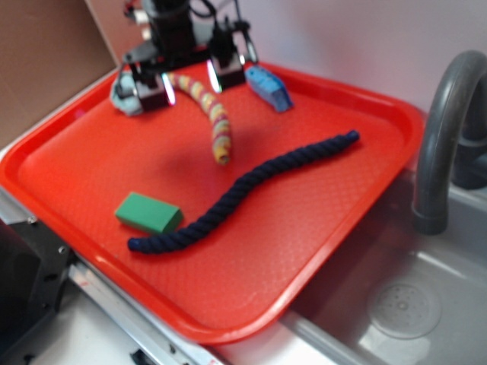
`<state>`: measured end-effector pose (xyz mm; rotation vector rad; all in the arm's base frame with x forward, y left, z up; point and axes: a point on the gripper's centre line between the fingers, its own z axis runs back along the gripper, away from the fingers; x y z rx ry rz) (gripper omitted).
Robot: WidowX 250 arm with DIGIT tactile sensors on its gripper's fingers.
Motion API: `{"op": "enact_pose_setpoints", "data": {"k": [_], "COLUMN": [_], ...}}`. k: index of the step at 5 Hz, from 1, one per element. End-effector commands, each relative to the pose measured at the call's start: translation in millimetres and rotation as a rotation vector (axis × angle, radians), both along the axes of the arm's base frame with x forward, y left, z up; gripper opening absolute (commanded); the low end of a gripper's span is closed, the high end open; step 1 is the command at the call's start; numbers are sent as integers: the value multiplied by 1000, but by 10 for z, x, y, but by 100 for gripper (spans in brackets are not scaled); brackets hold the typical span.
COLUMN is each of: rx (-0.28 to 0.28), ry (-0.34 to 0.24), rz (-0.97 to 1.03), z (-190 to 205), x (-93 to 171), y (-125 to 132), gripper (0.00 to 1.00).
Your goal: Grab the multicolored rope.
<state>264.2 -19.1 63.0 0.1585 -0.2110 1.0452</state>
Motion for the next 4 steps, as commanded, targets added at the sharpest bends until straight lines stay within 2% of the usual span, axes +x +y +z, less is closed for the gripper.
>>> {"op": "enact_pose_setpoints", "data": {"k": [1, 2, 3, 4], "rx": [-88, -86, -102, -97], "ry": [-17, -18, -17, -22], "rz": [-64, -89, -99, -97], "z": [-371, -449, -519, -539], "x": [191, 264, 307, 334], "y": [175, 217, 265, 300], "gripper": [100, 100, 73, 0]}}
